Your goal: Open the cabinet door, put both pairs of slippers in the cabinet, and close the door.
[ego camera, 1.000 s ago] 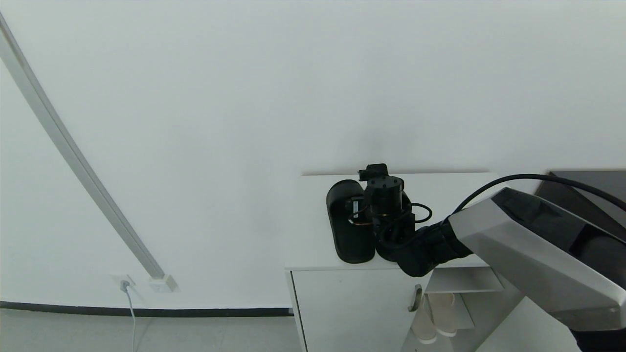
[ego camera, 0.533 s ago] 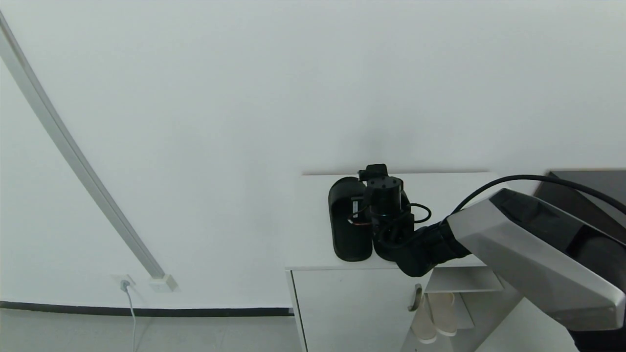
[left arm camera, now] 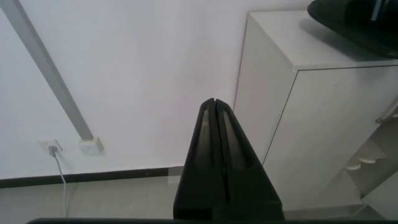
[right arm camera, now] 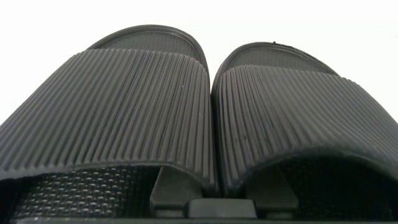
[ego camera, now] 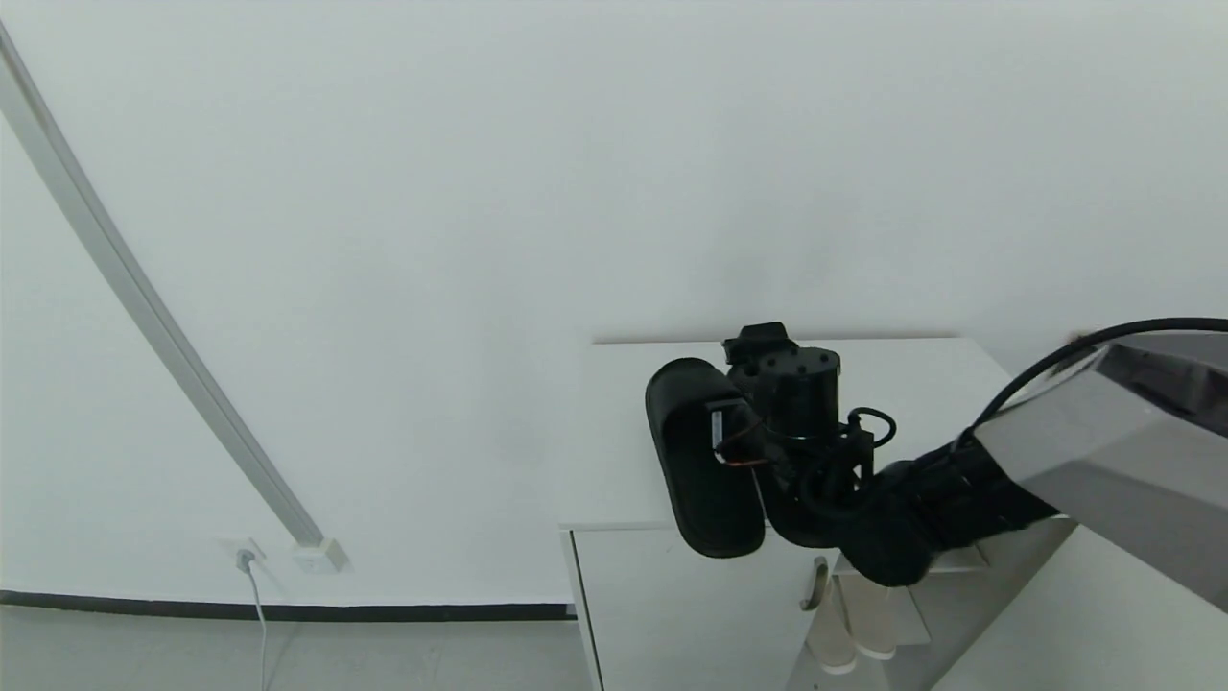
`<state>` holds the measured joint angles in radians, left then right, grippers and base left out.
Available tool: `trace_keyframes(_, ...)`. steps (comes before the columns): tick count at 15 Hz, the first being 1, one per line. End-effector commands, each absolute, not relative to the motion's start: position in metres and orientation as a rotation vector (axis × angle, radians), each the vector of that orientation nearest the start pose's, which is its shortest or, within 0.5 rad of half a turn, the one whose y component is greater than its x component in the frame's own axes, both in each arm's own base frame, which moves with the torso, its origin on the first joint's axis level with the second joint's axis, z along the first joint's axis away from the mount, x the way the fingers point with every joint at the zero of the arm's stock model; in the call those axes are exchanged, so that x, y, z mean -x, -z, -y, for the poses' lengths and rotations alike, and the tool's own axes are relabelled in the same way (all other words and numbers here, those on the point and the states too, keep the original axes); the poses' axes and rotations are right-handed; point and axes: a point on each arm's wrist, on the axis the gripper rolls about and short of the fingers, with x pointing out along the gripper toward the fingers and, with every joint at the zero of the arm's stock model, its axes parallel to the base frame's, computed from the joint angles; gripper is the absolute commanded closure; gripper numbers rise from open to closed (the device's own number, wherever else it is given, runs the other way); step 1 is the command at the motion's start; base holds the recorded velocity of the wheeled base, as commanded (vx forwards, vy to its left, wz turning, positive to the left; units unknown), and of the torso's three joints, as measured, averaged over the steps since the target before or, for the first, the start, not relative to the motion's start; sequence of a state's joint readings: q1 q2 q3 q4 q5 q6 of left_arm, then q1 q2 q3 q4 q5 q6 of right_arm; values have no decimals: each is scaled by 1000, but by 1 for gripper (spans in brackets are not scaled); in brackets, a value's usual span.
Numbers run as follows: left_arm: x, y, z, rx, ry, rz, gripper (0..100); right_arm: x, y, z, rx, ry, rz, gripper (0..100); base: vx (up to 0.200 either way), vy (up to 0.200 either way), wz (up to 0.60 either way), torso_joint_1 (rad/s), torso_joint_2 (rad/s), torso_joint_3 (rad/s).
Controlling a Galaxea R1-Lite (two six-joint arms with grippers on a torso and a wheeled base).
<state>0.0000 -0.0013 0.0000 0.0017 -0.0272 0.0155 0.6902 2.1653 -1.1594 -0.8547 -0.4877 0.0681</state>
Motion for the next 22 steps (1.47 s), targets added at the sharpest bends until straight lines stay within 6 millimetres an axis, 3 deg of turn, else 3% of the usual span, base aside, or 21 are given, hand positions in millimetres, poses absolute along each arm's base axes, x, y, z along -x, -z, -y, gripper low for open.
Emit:
trace_keyframes(1, 23, -75, 1, -15, 29, -1, 100, -281, -158, -231, -16, -329, -103, 100, 0, 0, 0, 0, 0, 0)
trace_keyframes(4, 23, -75, 1, -17, 29, -1, 100, -250, -159, -195, -9, -463, -155, 100, 0, 0, 0, 0, 0, 0)
trace_keyframes(6, 23, -75, 1, -20, 28, -1, 100, -242, -164, -187, -12, -521, -158, 100, 0, 0, 0, 0, 0, 0)
trace_keyframes(15, 23, -75, 1, -18, 28, -1, 100, -241, -160, -188, 13, -522, -191, 100, 0, 0, 0, 0, 0, 0)
trace_keyframes(22, 23, -75, 1, -17, 29, -1, 100, -239, -158, -189, 24, -522, -211, 100, -200, 0, 0, 5, 0, 2)
